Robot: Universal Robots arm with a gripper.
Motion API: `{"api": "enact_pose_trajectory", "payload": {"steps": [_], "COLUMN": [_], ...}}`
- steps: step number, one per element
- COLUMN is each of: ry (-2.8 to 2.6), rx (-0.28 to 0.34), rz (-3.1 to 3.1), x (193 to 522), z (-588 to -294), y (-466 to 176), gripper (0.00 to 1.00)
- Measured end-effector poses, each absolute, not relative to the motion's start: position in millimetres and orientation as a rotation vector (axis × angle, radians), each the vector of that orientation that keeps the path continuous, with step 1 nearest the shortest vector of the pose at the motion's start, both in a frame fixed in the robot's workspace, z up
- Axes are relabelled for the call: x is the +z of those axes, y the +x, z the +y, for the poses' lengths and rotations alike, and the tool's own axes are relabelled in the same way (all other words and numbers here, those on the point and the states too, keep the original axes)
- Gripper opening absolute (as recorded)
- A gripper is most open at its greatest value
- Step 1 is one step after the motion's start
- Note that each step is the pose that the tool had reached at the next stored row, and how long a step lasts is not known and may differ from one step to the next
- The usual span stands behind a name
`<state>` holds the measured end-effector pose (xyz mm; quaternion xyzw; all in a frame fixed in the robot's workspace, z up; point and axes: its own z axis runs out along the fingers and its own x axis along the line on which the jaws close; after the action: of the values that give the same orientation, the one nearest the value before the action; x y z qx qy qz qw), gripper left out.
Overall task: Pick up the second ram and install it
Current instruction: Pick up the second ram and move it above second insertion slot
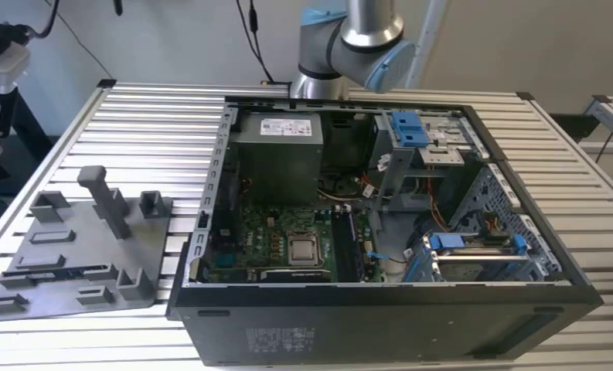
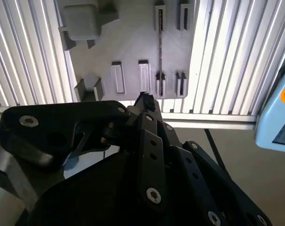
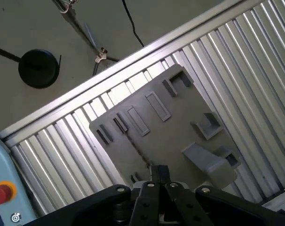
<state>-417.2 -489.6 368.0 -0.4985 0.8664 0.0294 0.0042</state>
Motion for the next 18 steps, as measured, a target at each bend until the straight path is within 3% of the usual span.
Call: {"api": "enact_pose_trajectory", "payload": {"steps": [18], "ry": [-1.860], "rx": [0.092], "rz": [2.526], "x": [365.4], "z": [-489.6], "y": [-417.6], "gripper": [0.11]}}
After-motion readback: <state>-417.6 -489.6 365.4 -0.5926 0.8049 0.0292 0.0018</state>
